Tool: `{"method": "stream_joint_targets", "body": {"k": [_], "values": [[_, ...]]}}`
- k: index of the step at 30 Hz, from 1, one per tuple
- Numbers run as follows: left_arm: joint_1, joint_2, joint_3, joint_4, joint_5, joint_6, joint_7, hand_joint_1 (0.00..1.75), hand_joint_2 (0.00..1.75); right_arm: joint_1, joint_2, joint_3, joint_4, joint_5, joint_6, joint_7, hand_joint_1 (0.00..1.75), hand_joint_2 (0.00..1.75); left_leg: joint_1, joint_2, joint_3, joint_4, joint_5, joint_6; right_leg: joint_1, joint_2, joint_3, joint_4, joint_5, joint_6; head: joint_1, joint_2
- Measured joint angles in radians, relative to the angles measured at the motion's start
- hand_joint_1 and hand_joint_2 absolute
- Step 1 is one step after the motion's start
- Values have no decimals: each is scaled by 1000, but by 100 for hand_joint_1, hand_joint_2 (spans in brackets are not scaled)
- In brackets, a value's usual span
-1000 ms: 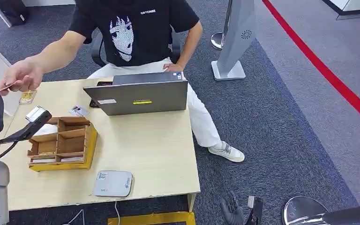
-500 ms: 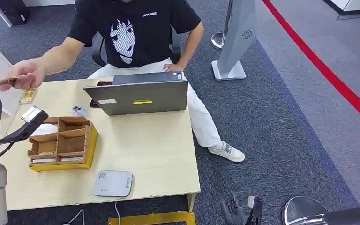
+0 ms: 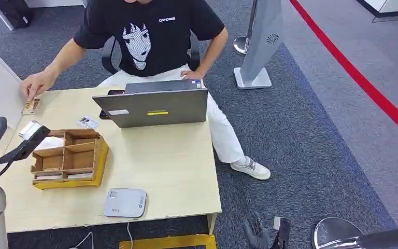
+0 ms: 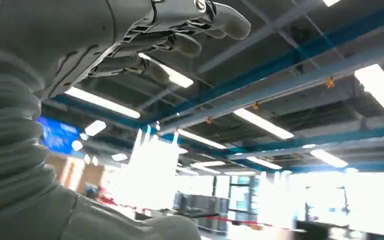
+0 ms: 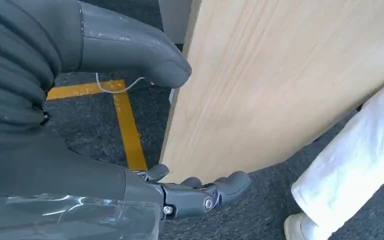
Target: Pass the card to the sensor for recognition and then transmit it.
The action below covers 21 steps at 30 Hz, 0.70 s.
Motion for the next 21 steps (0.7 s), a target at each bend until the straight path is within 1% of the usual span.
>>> {"method": "stream_joint_targets", "body": {"k": [1, 3, 4, 5, 6, 7, 8, 10, 11, 12, 14, 15, 16, 18, 21], "values": [[10, -14, 8, -26, 92, 11, -36, 0, 175, 0, 0, 0, 0, -4, 0, -3, 0, 175, 0, 0, 0, 0, 0, 0, 0, 0, 0, 0, 0, 0, 0, 0], [59, -75, 17, -134, 374, -27, -116, 0, 175, 2, 0, -3, 0, -28, 0, -15, 0, 175, -1, 0, 0, 0, -1, 0, 0, 0, 0, 0, 0, 0, 0, 0], [99, -121, 24, -211, 513, -40, -158, 0, 175, 5, 0, -6, 0, -40, 2, -21, 0, 175, -1, 1, 0, 0, -2, 2, -1, 1, 0, 0, -1, 1, 0, 0], [144, -152, 29, -279, 607, -46, -200, 0, 175, 10, 0, -11, 0, -48, 4, -26, 0, 175, -2, 1, 0, 0, -2, 3, -1, 1, 0, -1, -1, 1, 1, 0], [196, -184, 35, -342, 673, -48, -243, 0, 175, 15, 0, -16, 0, -56, 5, -31, 0, 175, -2, 2, 0, 0, -4, 2, -1, 2, 0, -1, -1, 1, 3, 0], [248, -211, 44, -399, 717, -54, -287, 0, 175, 21, 0, -24, -1, -64, 7, -35, 0, 175, -2, 2, 0, 0, -5, 2, -1, 3, 0, -2, -2, 2, 4, 0], [309, -242, 59, -456, 760, -67, -344, 0, 175, 30, 0, -32, -1, -73, 12, -39, 0, 175, -2, 2, 0, 0, -6, 4, -1, 3, 0, -2, -3, 2, 4, 0], [394, -284, 92, -516, 807, -91, -412, 0, 175, 41, -2, -47, -2, -84, 18, -42, 0, 175, -2, 1, 0, 0, -7, 4, -1, 1, 0, -2, -4, 4, 4, 0], [427, -306, 117, -537, 850, -119, -440, 0, 175, 45, -3, -56, -3, -90, 22, -45, 0, 175, -2, 1, 0, 0, -7, 4, -1, 0, 1, -2, -4, 4, 3, 0], [452, -327, 144, -547, 901, -163, -458, 0, 175, 48, -5, -62, -5, -95, 26, -48, 0, 175, -2, 1, 0, 0, -7, 4, -1, 0, 1, -2, -5, 3, 4, 0], [490, -368, 223, -555, 1003, -280, -485, 0, 175, 54, -7, -81, -6, -97, 32, -52, 0, 175, -1, 1, 0, 0, -7, 4, -1, 0, 1, -2, -5, 3, 2, 0], [501, -385, 260, -555, 1022, -309, -495, 0, 175, 57, -9, -86, -6, -97, 32, -51, 0, 175, -1, 1, 0, 0, -7, 4, -1, 0, 1, -2, -5, 3, 2, 0], [510, -398, 295, -555, 1030, -321, -502, 0, 175, 59, -10, -92, -8, -97, 32, -51, 0, 175, -1, 1, 1, 0, -6, 3, -1, 0, 1, -2, -5, 3, 2, 0], [521, -418, 338, -556, 1034, -334, -505, 0, 175, 61, -12, -102, -10, -97, 32, -51, 0, 175, 0, 0, 1, 0, -6, 3, -1, 0, 1, -2, -4, 3, 2, 0], [527, -428, 382, -563, 1030, -348, -506, 0, 175, 60, -13, -107, -10, -97, 32, -51, 0, 175, 0, 0, 2, 0, -5, 2, 0, 0, 2, -1, -4, 2, 2, 0]]}}
